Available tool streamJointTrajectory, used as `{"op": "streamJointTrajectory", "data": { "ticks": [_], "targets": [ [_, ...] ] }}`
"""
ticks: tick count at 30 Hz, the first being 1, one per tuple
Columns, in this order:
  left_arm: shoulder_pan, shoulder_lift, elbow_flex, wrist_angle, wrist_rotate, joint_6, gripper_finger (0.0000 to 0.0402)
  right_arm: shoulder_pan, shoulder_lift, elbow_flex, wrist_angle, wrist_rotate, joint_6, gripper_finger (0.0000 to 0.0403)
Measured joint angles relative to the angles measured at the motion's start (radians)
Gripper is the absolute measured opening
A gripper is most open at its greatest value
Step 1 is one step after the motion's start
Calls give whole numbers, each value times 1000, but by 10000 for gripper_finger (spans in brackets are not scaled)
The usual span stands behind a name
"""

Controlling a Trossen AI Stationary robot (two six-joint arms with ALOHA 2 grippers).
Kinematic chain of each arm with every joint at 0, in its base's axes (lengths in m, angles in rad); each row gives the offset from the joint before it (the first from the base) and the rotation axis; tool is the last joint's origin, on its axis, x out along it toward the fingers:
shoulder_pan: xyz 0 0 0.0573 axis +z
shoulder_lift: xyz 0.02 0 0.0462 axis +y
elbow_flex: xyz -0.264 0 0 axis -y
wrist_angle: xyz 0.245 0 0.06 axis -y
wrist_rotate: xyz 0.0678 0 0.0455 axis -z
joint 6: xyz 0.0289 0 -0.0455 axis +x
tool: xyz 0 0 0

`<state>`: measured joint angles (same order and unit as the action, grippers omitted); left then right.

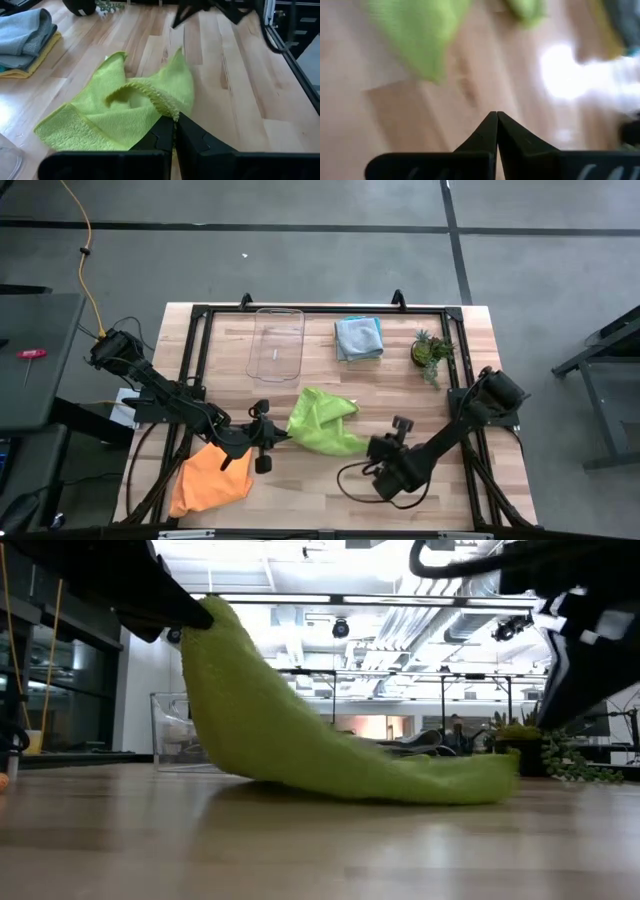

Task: Fold microfiber towels
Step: Fold the green microfiber cloth

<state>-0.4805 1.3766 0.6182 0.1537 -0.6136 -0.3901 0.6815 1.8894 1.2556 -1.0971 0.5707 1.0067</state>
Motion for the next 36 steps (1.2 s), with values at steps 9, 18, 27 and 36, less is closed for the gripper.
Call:
{"op": "streamJointTrajectory", "data": {
  "ticks": [9, 18, 27, 36],
  "targets": [
    [0, 0, 0, -1, 0, 0, 0, 44, -8, -24, 141, 118, 26, 0],
    [0, 0, 0, -1, 0, 0, 1, 63, -79, -214, 306, 90, 107, 39],
    [0, 0, 0, -26, 43, 0, 1, 103, -294, -562, 1051, 110, -23, 129],
    [2, 0, 0, -68, 89, -18, 1, 13, -247, -680, 1284, 109, -135, 145]
  ]
}}
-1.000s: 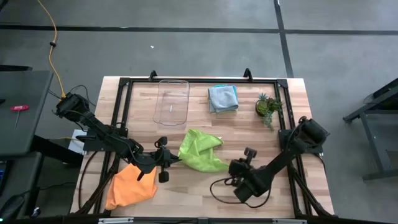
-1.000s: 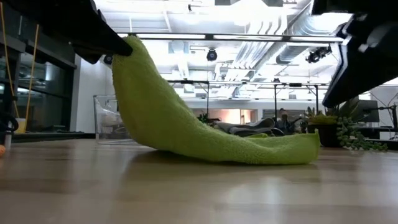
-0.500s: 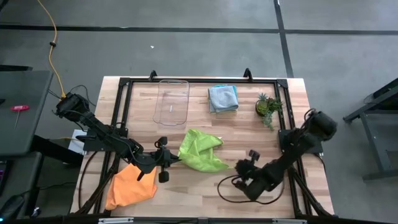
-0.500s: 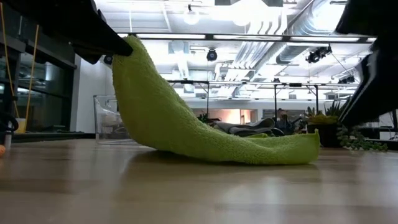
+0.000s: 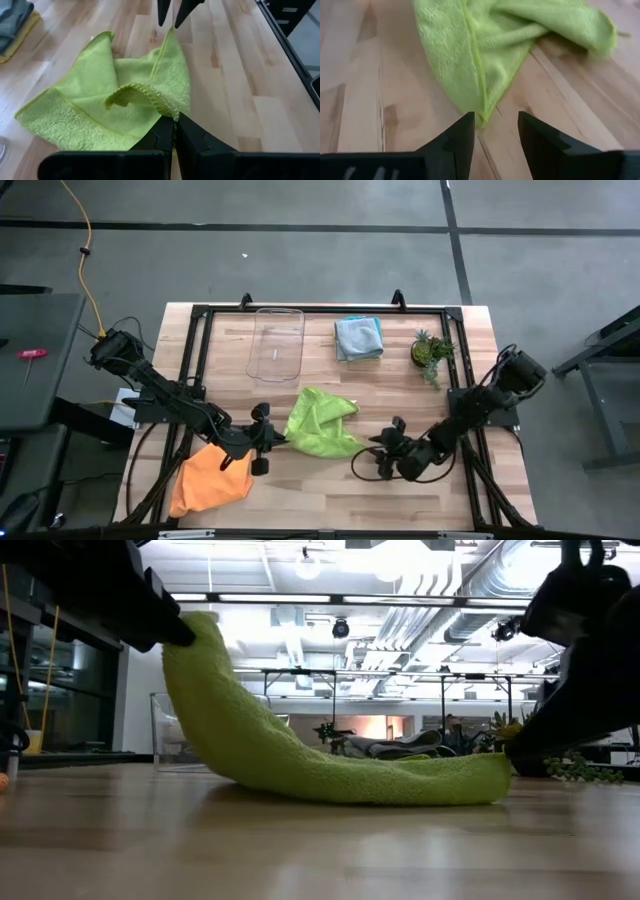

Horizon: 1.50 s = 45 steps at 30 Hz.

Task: Fold microfiber towels
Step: Fold the green microfiber cloth

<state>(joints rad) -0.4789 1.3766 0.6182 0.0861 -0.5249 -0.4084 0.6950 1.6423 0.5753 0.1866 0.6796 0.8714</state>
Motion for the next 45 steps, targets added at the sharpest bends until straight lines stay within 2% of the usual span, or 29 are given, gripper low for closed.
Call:
{"op": "streamJointTrajectory", "data": {
  "ticks": [3, 8, 13, 17, 23, 30, 35, 41, 45],
  "targets": [
    [2, 0, 0, 0, -7, 0, 1, -24, 15, 16, 13, -23, -64, 145],
    [2, 0, 0, 0, -7, 0, 1, -43, 28, 33, 20, -128, -105, 145],
    [3, 0, 0, 0, -10, 0, 1, -42, 28, 33, 22, -90, -111, 139],
    [3, 0, 0, 0, -10, 0, 1, -48, 28, 33, 22, -75, -113, 108],
    [3, 0, 0, 0, -10, -11, 1, -54, 28, 33, 21, -118, -130, 15],
    [3, 2, 0, -15, 5, -34, 5, -54, -1, 33, 15, -123, -187, 3],
    [2, 46, 0, -50, -36, -34, 22, -50, -96, 33, -37, -95, -231, 2],
    [8, 153, 0, -48, -36, -34, 61, -32, -218, 33, -52, -77, -306, 1],
    [8, 249, 0, 9, 31, -34, 98, -15, -257, 33, -69, -98, -323, 1]
  ]
}}
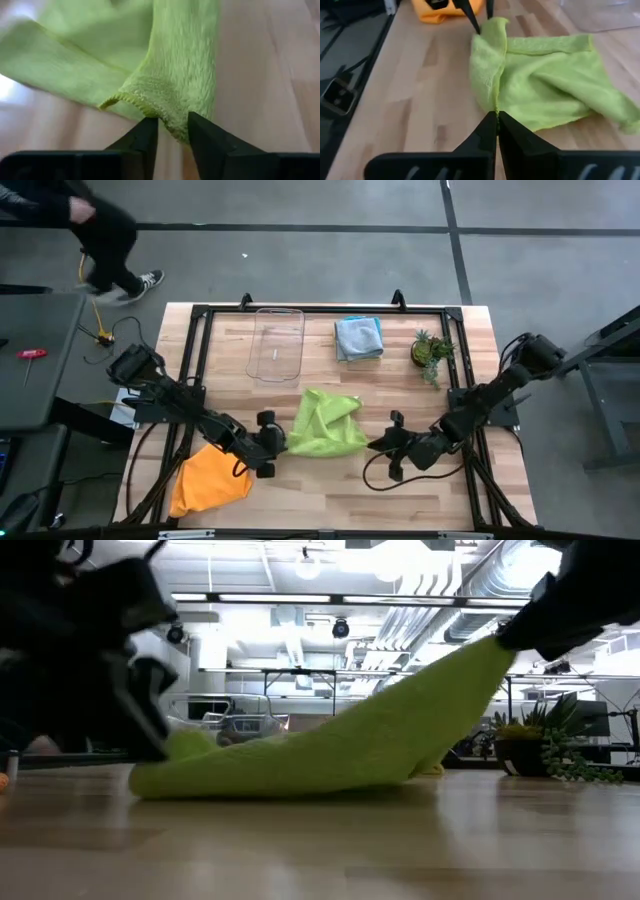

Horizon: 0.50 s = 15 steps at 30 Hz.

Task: Fold microfiber towels
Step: Fold the green microfiber cloth

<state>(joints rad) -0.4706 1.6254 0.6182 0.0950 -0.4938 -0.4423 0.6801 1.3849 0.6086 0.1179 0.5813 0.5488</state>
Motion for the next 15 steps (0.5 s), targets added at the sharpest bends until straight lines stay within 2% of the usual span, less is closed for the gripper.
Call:
{"op": "streamJointTrajectory", "data": {
  "ticks": [4, 8, 15],
  "targets": [
    [0, 66, 5, 40, 100, 0, 137, 20, -6, 0, -15, -44, 1, 0],
    [-3, 49, 34, -44, 191, 0, 173, 36, -6, 0, -40, -70, 40, 0],
    [-33, -32, 44, -85, 206, 7, 210, 46, -6, 0, -64, -83, 73, 0]
  ]
}}
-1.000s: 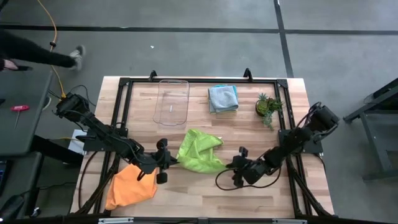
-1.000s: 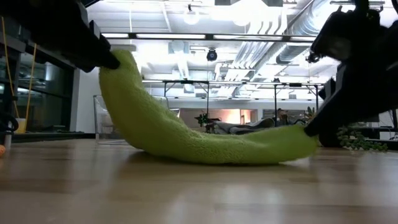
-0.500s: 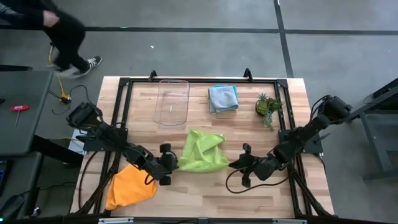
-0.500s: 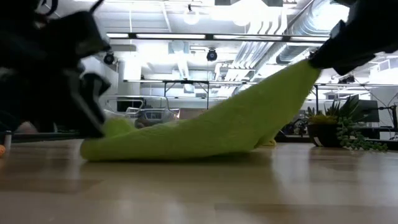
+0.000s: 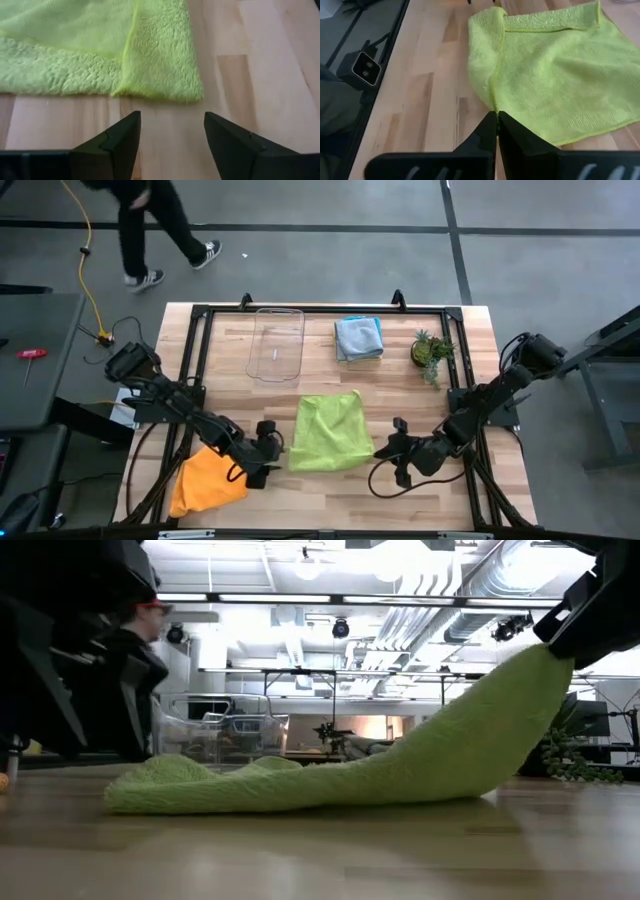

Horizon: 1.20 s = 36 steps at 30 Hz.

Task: Fold microfiber towels
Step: Fold the green microfiber cloth

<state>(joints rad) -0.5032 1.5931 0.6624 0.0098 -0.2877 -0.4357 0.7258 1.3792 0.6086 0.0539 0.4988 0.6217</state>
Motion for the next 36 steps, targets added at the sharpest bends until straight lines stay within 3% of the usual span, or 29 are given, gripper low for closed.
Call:
{"op": "streamJointTrajectory", "data": {
  "ticks": [6, 10, 12, 18, 23, 29, 36],
  "targets": [
    [-11, -45, 0, -10, -74, 1, 216, 0, 1, 0, -19, 1, 7, 0],
    [2, -50, 0, 20, -200, 16, 216, 0, 1, 0, -20, 1, 8, 0],
    [28, -32, 0, 51, -212, -5, 213, 0, 1, 0, -20, 5, 8, 0],
    [138, 45, -1, 137, -1, -119, 205, 0, 2, 0, -27, 5, 7, 0],
    [193, 53, -1, 129, 50, -236, 193, 0, 2, -1, -38, 5, 6, 0],
    [210, 53, -1, 146, 241, -313, 175, -2, 2, -1, -51, -1, -1, 0],
    [231, 53, -1, 141, 290, -393, 164, -6, 2, -1, -56, -6, -1, 0]
  ]
}}
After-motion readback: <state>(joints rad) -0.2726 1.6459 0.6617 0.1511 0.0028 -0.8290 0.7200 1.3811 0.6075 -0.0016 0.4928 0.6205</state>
